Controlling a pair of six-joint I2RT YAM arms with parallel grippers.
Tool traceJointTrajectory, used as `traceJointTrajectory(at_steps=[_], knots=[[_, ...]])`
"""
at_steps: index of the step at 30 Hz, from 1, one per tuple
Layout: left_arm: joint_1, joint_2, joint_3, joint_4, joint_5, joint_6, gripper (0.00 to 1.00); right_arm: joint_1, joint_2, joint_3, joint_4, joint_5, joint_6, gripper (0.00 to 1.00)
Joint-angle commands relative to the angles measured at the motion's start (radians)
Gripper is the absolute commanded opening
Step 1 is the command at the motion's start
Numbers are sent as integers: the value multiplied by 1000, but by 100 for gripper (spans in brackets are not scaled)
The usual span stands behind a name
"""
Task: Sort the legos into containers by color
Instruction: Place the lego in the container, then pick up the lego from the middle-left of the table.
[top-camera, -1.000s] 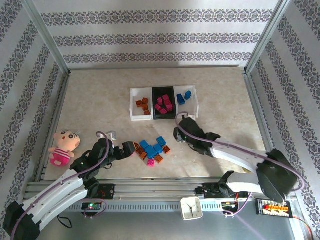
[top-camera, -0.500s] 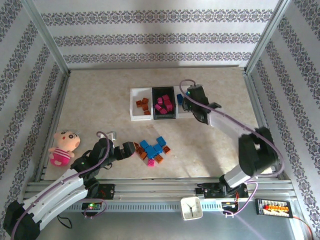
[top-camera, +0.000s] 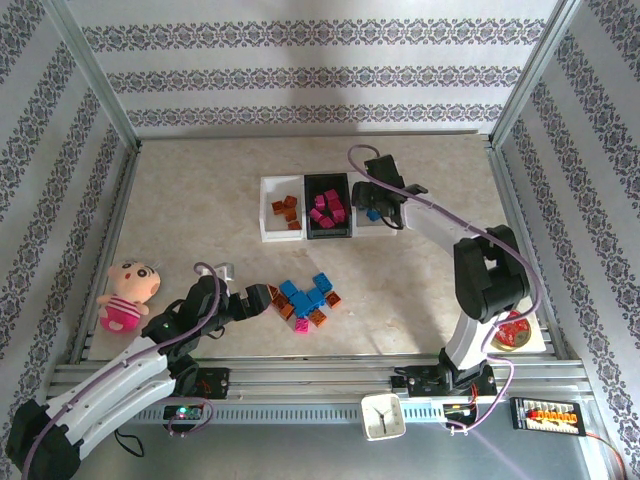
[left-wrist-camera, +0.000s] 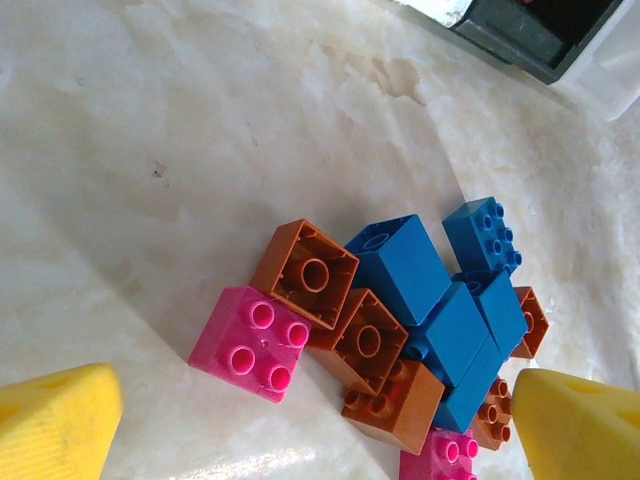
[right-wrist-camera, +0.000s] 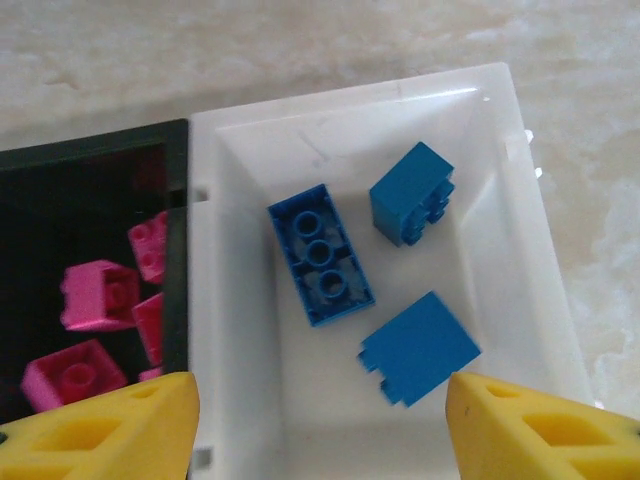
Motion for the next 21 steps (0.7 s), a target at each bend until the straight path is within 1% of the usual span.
traceJointTrajectory(at_steps=[1,3,6,8,11,13,15,21], knots=[[-12,72,56,-37,19,52,95,46,-101,-77,13,-33,-4,66],[-18,146,75,-46,15,72,85,69,-145,-136,31,-36,-2,66],[-47,236,101,-50,-31,100,71,89,-200,-211,54,-47,13,66],[-80,281,124,-65,-78,112,69,91,-234,-255,73,-54,30,66],[-133,339,171,-126,-166,125,69,91,-278,-303,90,-55,42,66],[-153,369,193,-155,-212,130,68,90,-299,-325,93,-52,47,66],[-159,395,202,-166,-238,134,64,90,-316,-338,94,-50,51,66],[-169,501,224,-136,-263,166,63,88,-347,-360,100,-41,56,66]])
